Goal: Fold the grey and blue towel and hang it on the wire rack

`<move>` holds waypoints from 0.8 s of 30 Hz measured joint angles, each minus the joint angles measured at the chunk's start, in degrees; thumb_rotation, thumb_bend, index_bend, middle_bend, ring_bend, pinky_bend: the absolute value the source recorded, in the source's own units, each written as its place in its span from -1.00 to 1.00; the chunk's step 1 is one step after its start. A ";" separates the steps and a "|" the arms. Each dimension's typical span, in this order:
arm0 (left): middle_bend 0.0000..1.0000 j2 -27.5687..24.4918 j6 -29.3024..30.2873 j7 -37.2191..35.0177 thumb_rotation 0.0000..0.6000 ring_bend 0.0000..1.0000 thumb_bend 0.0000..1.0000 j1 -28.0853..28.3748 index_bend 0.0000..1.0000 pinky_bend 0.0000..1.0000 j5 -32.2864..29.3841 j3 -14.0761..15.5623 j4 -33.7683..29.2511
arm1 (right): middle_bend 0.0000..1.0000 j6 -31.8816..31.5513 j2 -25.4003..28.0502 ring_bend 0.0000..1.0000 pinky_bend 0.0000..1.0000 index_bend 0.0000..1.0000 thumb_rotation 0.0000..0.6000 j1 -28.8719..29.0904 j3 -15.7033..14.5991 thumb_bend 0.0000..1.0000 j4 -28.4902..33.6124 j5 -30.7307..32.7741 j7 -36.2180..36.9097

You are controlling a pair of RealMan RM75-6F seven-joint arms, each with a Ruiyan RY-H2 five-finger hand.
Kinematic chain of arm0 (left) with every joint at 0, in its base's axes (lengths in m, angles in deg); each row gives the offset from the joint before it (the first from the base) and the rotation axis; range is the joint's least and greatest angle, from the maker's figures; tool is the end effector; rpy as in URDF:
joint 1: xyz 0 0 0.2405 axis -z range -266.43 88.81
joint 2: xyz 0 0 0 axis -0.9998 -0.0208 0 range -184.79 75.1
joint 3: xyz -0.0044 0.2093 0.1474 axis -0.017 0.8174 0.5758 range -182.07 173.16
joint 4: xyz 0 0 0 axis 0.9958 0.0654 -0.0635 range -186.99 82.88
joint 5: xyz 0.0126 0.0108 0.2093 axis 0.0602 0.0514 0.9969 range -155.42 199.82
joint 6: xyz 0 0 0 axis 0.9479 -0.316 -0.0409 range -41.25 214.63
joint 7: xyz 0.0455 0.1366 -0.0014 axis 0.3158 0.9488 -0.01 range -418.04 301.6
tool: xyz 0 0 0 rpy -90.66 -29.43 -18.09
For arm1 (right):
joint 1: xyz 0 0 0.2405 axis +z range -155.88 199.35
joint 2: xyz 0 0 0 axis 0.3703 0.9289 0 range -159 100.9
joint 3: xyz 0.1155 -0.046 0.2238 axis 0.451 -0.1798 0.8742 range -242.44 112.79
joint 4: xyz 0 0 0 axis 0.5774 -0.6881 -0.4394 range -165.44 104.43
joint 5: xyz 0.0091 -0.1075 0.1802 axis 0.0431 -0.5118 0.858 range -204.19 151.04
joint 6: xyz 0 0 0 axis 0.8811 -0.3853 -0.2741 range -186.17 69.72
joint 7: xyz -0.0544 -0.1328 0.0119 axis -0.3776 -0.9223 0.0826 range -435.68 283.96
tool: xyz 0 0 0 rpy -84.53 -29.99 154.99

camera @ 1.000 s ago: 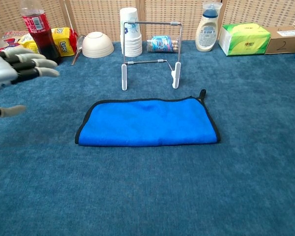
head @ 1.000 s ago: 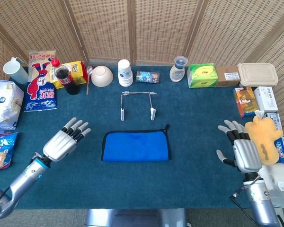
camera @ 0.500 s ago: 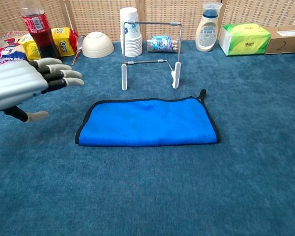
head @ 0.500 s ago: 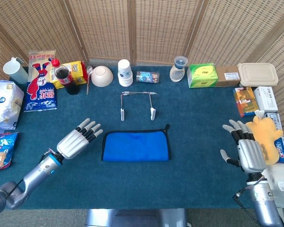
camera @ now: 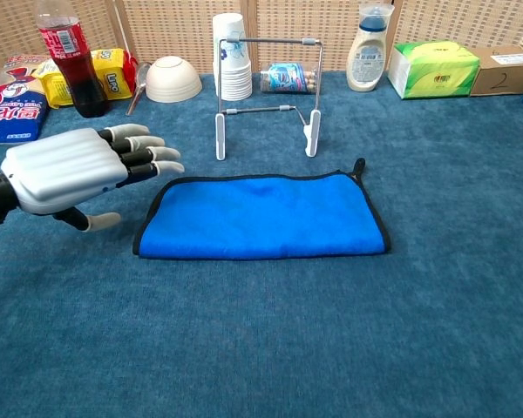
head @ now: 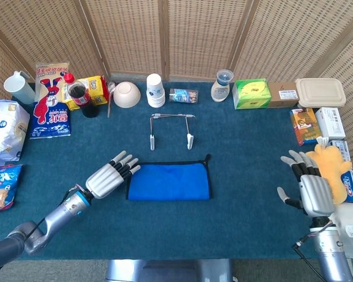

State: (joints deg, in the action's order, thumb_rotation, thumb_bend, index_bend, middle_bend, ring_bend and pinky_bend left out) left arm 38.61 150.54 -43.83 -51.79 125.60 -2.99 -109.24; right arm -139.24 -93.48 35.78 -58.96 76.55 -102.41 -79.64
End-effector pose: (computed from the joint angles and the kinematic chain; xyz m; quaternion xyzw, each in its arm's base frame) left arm -0.2182 0.3140 -0.0310 -0.8664 -0.0581 -0.3096 0.3874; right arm -0.2454 -0.2273 0.1400 0.5582 -0.4506 0.4504 0.5315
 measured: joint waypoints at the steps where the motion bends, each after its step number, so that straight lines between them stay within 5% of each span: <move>1: -1.00 0.23 -0.04 -0.01 1.00 -1.00 -0.57 0.15 -1.00 -1.00 -0.05 0.06 0.24 | -0.80 -0.01 0.06 -1.00 -1.00 -0.65 1.00 -0.13 0.02 -0.38 0.04 -0.06 0.05; 24: -1.00 3.86 -0.11 -2.24 1.00 -1.00 -0.57 3.92 -1.00 -1.00 -1.21 0.84 3.44 | -0.80 -0.56 1.14 -1.00 -1.00 -0.65 1.00 -2.39 0.80 -0.38 1.10 -0.63 0.57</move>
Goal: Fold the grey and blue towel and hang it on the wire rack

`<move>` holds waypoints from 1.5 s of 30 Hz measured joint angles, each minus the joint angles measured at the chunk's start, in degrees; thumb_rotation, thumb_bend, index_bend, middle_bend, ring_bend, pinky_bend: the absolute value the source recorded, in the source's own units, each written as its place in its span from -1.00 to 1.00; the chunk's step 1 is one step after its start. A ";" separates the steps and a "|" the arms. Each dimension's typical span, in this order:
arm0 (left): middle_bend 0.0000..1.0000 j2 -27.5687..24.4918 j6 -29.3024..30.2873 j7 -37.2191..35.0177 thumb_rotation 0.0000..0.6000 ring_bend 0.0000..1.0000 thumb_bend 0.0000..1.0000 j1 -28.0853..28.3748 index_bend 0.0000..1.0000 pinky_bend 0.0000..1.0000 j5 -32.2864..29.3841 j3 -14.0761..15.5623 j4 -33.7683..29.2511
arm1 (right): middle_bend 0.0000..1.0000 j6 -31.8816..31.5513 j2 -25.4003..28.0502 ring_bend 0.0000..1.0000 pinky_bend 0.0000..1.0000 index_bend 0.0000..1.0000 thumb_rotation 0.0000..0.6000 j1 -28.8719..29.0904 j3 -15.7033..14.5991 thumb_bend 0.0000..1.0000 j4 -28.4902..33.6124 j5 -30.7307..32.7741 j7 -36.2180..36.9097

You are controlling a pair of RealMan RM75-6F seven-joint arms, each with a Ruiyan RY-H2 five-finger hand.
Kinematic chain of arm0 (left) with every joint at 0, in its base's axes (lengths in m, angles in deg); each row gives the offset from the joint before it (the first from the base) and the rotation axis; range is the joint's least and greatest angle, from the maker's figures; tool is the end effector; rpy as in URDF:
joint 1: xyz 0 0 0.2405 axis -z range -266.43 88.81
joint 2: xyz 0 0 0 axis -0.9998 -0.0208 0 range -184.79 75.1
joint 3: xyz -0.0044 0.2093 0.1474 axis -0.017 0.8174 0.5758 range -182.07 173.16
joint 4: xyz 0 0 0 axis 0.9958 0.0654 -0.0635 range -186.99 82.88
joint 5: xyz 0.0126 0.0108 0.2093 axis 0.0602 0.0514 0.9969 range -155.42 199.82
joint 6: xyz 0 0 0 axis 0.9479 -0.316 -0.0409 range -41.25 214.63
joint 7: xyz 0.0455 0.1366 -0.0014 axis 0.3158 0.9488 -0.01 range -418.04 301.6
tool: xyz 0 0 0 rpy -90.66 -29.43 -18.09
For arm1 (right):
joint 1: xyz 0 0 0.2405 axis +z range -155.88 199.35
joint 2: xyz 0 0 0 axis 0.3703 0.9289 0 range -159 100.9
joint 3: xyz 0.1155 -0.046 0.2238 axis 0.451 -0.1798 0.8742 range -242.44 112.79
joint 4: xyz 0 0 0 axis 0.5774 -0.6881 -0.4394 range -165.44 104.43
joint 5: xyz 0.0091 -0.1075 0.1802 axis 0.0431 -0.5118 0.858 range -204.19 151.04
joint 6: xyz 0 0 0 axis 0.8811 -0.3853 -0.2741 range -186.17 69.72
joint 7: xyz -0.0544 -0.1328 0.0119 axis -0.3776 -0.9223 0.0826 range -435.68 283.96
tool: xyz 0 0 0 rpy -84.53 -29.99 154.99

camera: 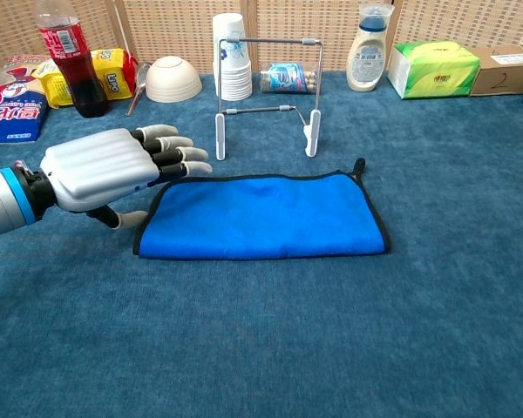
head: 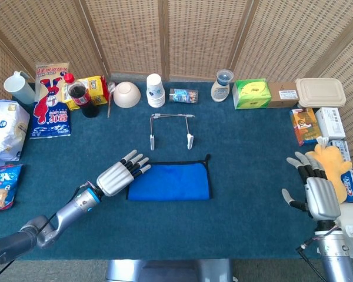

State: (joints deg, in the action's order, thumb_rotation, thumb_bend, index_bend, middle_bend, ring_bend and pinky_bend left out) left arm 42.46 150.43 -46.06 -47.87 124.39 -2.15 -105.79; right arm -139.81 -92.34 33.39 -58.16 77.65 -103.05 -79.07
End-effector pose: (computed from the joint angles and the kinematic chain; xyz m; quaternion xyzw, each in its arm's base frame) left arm -0.1970 0.3252 -0.0495 -0.8682 -0.0537 -0.3271 0.3692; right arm -0.2490 -0.2191 0.1478 0.5456 -0.4549 0.4520 0.5395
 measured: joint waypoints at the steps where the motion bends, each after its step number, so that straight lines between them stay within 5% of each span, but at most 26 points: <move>1: -1.00 0.04 0.09 -0.29 1.00 -1.00 -0.57 0.04 -1.00 -1.00 -0.02 0.04 0.01 | -0.80 0.00 0.02 -1.00 -1.00 -0.65 1.00 -0.06 0.02 -0.38 0.07 -0.04 -0.02; 32: -1.00 1.53 0.44 -4.11 1.00 -1.00 -0.57 1.72 -0.97 -1.00 -0.50 2.26 3.90 | -0.81 -0.46 0.39 -1.00 -1.00 -0.66 1.00 -1.64 0.71 -0.38 1.29 -0.46 -0.24; 45: -0.95 2.69 3.37 -8.56 1.00 -1.00 -0.57 2.52 -0.80 -1.00 0.26 2.53 4.69 | -0.81 -1.14 0.79 -1.00 -1.00 -0.66 1.00 -2.45 1.09 -0.38 1.44 -0.78 0.42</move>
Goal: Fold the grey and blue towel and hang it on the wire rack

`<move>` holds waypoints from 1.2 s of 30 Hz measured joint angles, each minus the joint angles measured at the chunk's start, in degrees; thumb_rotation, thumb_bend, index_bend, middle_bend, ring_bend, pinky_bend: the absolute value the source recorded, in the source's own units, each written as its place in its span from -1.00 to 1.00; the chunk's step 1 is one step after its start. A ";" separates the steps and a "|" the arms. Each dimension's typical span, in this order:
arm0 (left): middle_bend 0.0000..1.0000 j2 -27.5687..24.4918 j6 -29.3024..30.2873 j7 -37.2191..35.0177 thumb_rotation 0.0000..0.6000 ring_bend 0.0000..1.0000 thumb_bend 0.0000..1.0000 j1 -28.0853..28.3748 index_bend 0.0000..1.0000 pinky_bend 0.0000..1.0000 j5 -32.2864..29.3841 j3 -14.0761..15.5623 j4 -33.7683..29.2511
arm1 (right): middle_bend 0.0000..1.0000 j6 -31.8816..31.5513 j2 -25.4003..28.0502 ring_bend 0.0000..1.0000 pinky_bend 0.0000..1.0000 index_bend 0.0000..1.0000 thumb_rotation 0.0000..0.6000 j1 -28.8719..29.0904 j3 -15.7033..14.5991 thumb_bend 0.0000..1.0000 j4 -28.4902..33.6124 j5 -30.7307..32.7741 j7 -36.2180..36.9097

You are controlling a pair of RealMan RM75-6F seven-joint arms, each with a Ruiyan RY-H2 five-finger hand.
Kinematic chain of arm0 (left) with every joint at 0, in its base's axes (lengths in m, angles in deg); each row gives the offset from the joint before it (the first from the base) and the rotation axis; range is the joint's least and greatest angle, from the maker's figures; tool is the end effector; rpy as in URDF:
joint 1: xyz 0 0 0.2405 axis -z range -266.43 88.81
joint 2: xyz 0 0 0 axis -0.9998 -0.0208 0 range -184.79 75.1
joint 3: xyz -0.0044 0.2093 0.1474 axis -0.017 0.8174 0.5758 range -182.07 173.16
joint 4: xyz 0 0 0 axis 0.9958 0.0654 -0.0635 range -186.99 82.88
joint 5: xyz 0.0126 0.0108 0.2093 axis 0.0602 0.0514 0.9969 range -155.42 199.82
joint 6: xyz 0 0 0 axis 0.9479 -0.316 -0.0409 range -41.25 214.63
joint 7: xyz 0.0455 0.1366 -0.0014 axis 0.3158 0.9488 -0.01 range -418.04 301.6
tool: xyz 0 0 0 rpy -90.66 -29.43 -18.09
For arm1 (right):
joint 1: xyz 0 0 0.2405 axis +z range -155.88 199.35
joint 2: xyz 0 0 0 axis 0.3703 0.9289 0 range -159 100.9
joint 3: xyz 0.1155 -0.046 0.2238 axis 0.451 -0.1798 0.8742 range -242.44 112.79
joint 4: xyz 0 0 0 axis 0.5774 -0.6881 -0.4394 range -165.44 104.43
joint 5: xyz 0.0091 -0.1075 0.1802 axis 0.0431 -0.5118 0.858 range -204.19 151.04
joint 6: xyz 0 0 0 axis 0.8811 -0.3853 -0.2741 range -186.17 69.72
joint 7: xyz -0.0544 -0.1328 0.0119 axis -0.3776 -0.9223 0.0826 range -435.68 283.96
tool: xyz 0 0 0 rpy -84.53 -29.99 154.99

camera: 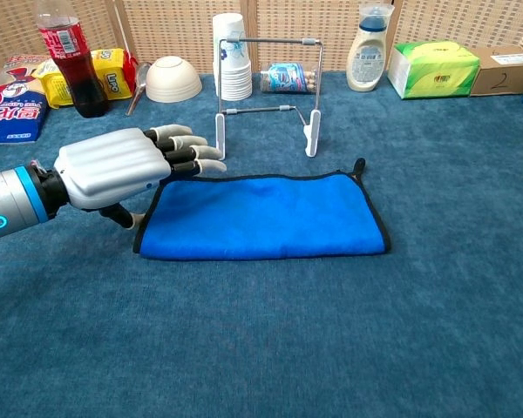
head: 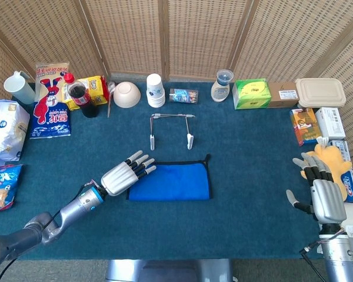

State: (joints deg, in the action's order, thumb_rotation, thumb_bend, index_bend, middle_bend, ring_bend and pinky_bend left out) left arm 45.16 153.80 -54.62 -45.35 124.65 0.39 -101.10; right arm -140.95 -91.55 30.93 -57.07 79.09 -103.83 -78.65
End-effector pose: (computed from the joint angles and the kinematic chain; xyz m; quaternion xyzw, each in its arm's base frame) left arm -0.1872 0.3296 -0.0568 -0.8653 -0.0757 -0.3644 0.3357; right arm -0.2496 -0.2111 0.1555 0.5291 -0.4571 0.4600 0.5472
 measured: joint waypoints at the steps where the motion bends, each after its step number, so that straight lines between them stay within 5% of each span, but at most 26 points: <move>1: -0.94 0.05 0.16 -0.39 1.00 -1.00 -0.57 0.02 -0.78 -1.00 0.02 0.02 0.04 | -0.81 -0.01 -0.02 -1.00 -1.00 -0.66 1.00 -0.03 0.06 -0.38 0.02 0.02 0.00; 19: -0.63 1.71 0.80 -7.26 1.00 -0.97 -0.42 1.31 -0.17 -1.00 -0.81 -0.28 1.09 | -0.81 -0.85 0.35 -1.00 -1.00 -0.67 1.00 -0.93 0.58 -0.38 0.71 0.47 -0.14; 36: -0.24 1.12 1.95 -8.27 1.00 -0.66 -0.08 2.26 0.24 -1.00 -0.34 -0.19 1.42 | -0.81 -1.29 0.84 -1.00 -1.00 -0.67 1.00 -1.53 0.94 -0.39 1.03 0.70 0.52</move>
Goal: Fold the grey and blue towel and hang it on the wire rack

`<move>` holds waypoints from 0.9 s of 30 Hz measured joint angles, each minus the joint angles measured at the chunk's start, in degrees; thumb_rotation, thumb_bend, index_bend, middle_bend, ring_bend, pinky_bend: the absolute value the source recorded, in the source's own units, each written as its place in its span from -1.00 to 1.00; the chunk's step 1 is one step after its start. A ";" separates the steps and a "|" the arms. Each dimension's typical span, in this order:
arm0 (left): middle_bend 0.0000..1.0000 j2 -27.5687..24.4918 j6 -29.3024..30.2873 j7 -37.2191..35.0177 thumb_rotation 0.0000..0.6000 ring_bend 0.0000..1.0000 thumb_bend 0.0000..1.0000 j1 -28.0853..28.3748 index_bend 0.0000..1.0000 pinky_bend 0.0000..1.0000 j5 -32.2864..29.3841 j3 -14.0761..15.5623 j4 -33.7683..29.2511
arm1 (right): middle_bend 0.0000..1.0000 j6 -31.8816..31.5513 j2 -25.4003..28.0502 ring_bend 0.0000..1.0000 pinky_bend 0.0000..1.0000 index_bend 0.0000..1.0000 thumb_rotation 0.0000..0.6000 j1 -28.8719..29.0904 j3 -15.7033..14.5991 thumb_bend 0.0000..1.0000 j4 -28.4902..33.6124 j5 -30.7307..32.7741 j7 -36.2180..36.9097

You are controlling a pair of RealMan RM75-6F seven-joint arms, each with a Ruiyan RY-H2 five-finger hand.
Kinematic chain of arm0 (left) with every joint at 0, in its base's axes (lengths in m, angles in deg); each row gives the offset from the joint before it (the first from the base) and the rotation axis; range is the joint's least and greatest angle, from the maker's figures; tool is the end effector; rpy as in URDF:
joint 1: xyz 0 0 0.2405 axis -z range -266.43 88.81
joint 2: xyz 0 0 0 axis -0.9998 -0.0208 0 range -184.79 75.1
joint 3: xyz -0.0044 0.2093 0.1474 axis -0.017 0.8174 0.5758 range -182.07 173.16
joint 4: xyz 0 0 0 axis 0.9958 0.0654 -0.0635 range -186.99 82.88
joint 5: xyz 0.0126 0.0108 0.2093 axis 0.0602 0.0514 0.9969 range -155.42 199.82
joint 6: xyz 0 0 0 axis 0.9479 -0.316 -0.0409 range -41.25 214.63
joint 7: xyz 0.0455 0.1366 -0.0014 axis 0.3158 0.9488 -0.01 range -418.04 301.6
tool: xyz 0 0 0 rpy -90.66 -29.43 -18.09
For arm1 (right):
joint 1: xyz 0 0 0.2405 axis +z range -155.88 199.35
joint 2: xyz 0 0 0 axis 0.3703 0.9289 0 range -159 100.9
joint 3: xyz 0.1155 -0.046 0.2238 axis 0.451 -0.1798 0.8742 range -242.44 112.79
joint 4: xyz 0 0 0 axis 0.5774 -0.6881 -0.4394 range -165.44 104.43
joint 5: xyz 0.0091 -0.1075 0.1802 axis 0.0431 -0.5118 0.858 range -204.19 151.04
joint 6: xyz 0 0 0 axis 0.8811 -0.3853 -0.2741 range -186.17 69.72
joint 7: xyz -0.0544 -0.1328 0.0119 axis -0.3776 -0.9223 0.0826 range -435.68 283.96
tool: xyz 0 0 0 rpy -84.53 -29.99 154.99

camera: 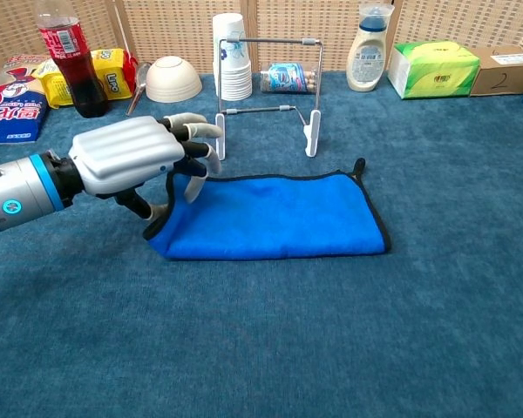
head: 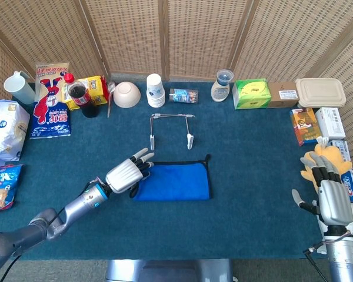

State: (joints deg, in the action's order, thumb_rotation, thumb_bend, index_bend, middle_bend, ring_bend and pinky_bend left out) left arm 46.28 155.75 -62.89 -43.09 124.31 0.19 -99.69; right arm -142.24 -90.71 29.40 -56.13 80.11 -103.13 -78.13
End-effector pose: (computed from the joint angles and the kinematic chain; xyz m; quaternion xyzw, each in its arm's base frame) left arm -0.1703 0.3377 -0.0568 -0.8520 -0.1153 -0.4089 0.3061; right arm -0.2521 -0.2068 0.1643 0.5095 -0.4596 0.4652 0.5593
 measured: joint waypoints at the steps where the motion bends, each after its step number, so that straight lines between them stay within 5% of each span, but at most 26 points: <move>1: -0.20 -0.17 0.29 -0.10 1.00 -0.61 -0.07 0.01 0.27 -1.00 0.06 -0.02 -0.14 | -0.81 0.00 0.03 -1.00 -1.00 -0.67 1.00 -0.02 0.03 -0.39 0.01 0.01 0.07; 7: 0.04 -2.81 2.92 0.04 1.00 -0.28 -0.04 -0.26 0.36 -0.97 0.26 -0.48 -3.48 | -0.81 0.10 -0.09 -1.00 -1.00 -0.66 1.00 -0.15 0.06 -0.39 -0.30 0.01 0.76; 20: 0.02 -14.39 6.82 3.21 1.00 -0.37 -0.04 -1.68 0.43 -0.97 -2.51 -4.32 -22.29 | -0.81 0.55 -0.60 -1.00 -1.00 -0.67 1.00 -0.58 -0.05 -0.39 -2.64 -0.07 4.33; 27: 0.01 -23.22 6.58 5.90 1.00 -0.39 -0.05 -1.40 0.44 -0.96 -7.86 -10.52 -37.86 | -0.81 0.77 -1.18 -1.00 -1.00 -0.67 1.00 -1.26 -0.73 -0.39 -5.27 -0.89 8.04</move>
State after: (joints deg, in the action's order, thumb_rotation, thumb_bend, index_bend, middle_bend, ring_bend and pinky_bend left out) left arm 23.06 162.33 -57.00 -44.48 116.45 -10.32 -137.54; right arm -141.47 -91.89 28.14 -56.86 74.84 -104.01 -70.10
